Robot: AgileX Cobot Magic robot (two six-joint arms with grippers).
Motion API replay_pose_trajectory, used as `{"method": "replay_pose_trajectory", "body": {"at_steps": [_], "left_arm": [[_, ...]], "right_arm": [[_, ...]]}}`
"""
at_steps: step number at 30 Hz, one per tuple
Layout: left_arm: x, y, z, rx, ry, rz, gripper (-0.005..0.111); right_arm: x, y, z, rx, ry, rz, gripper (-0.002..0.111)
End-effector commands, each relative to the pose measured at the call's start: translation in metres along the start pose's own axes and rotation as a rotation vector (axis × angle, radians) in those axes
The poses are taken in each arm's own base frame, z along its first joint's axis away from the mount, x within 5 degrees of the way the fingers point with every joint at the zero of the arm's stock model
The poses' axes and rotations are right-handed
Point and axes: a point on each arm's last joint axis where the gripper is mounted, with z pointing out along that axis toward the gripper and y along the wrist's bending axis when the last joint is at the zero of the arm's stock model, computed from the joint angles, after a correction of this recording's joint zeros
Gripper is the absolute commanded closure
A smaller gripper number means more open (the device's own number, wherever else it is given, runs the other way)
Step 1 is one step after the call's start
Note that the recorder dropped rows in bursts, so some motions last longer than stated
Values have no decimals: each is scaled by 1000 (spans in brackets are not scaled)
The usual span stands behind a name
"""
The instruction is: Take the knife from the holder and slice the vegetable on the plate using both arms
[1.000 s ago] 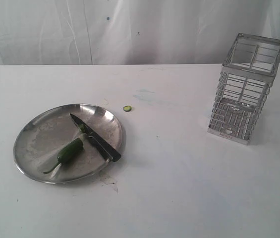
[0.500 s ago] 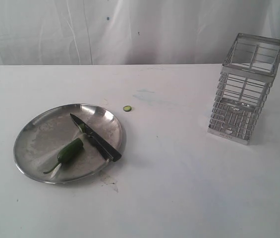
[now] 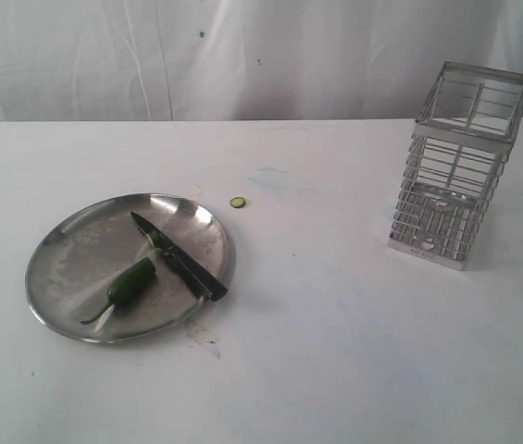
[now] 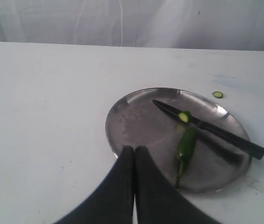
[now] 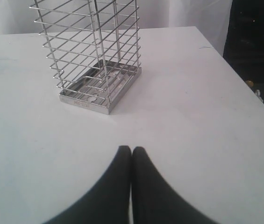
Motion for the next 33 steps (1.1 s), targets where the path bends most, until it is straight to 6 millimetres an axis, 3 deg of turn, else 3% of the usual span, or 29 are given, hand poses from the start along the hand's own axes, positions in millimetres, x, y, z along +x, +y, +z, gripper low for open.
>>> {"method": "replay_pose_trajectory", "body": {"at_steps": [1, 5, 7, 33], "left_arm": [[34, 7, 3, -46, 6, -13, 107], [63, 10, 9, -59, 151, -26, 107], [67, 9, 9, -53, 198, -9, 107], [66, 9, 9, -48, 184, 13, 107]], "right_arm": [[0, 0, 0, 2, -9, -5, 108], [0, 0, 0, 2, -9, -5, 108], [0, 0, 0, 2, -11, -5, 108], [0, 0, 0, 2, -11, -5, 108]]}}
